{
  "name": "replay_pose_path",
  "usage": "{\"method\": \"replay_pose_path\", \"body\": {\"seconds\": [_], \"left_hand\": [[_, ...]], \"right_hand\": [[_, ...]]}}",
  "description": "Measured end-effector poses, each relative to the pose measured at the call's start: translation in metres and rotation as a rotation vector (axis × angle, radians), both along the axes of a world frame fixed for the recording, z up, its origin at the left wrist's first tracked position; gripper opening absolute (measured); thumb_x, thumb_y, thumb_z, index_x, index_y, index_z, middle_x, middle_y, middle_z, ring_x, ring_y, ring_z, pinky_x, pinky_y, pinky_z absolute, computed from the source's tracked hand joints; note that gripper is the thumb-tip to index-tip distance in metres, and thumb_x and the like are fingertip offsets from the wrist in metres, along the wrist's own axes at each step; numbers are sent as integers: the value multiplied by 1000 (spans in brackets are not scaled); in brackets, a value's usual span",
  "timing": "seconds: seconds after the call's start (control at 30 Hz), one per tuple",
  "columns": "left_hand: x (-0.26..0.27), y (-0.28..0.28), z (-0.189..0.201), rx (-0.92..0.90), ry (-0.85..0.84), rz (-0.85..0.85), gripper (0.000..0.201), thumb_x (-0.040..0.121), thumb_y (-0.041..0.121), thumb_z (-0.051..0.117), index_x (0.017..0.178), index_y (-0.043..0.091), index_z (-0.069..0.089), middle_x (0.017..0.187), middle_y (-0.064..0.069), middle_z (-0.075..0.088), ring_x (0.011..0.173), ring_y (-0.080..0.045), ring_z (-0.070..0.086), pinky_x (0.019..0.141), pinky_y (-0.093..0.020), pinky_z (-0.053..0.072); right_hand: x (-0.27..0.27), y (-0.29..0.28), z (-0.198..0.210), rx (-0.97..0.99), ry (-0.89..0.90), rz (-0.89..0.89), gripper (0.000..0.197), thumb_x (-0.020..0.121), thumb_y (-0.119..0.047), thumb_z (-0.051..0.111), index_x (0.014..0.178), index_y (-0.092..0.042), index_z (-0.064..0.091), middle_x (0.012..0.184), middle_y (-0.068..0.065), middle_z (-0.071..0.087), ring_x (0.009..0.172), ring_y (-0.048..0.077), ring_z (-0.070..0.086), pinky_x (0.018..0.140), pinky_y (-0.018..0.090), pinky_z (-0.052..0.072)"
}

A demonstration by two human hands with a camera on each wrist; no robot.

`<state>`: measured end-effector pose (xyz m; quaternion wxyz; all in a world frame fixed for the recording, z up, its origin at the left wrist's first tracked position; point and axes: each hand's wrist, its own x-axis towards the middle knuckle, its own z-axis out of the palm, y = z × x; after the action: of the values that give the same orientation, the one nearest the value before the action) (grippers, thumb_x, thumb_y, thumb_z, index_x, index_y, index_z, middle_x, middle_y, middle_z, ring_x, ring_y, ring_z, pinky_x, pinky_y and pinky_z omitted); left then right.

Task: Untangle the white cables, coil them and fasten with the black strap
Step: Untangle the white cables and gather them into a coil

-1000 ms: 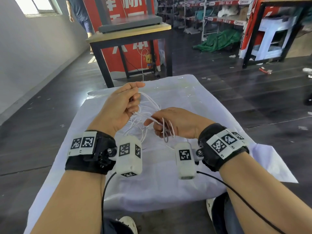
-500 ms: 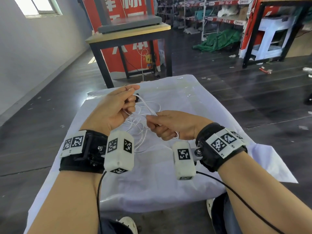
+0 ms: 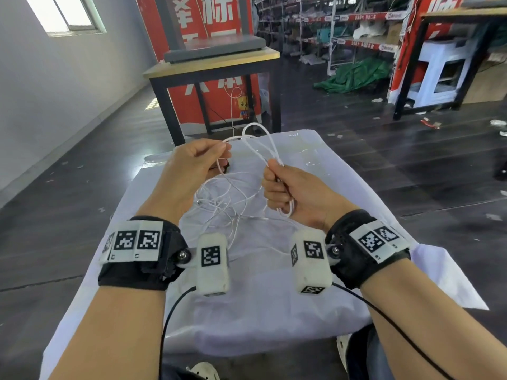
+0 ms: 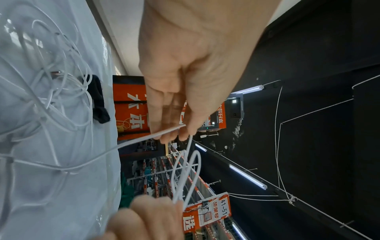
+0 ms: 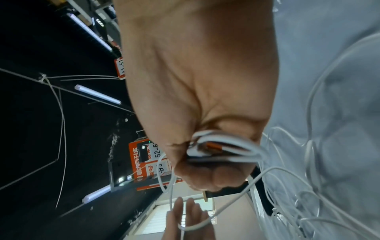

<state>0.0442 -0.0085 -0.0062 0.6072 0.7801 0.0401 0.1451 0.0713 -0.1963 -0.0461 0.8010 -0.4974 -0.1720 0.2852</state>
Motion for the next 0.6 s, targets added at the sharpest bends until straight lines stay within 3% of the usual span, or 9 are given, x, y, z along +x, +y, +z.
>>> {"method": "replay_pose_path", "body": {"seconds": [0.07,0.2,0.27,0.3,0.37,0.43,0.5,0.6], "left_hand": [[-1,-6,1,-68,16,7,16,96,20,56,98,14,70,94,-4,72,86,-16,71,75,-25,57],[-3,-16,5,-330,83,-53,17,97,12,52,97,4,67,91,-10,70,81,-19,72,69,-23,58],[-4,-18,7,-466,117,-76,16,96,9,53,95,-1,66,89,-12,71,80,-21,72,69,-25,59],[-3,-19,8,-524,124,-83,16,96,8,53,94,-2,65,86,-13,72,80,-21,72,69,-26,59],[-3,-19,8,-586,127,-98,16,95,7,54,94,-4,65,83,-13,72,79,-22,73,70,-27,59],[-3,-18,7,-602,126,-92,15,94,6,55,94,-5,65,82,-13,72,79,-23,73,69,-27,59],[-2,-16,5,-611,123,-75,14,94,6,56,93,-4,66,82,-13,73,79,-22,73,68,-26,59],[-2,-13,2,-591,117,-72,14,94,7,57,95,-3,66,89,-14,73,84,-22,72,70,-26,59]], "right_hand": [[-2,2,-1,-89,-63,-54,37,103,-30,37,71,-15,46,66,-2,50,59,11,46,60,20,44],[-3,4,-4,-374,-310,-233,38,103,-36,35,71,-18,48,111,-11,65,102,19,59,91,40,44],[-2,3,-4,-448,-395,-253,39,103,-38,32,73,-18,46,124,-5,65,118,15,56,100,36,39],[-2,3,-4,-448,-401,-236,39,103,-38,31,74,-17,46,122,2,67,120,17,56,103,34,37],[-5,4,-3,-361,-327,-158,37,104,-34,30,78,-13,46,106,9,72,108,19,66,104,29,37],[-7,6,-3,-238,-201,-103,36,104,-30,31,78,-11,45,82,11,70,81,23,72,93,31,48],[-8,8,-2,-186,-104,-89,34,104,-29,35,78,-10,46,64,7,60,56,19,63,76,36,58],[-11,11,1,-181,-15,-75,30,103,-28,38,80,-11,46,56,3,50,41,12,45,60,31,58]]}}
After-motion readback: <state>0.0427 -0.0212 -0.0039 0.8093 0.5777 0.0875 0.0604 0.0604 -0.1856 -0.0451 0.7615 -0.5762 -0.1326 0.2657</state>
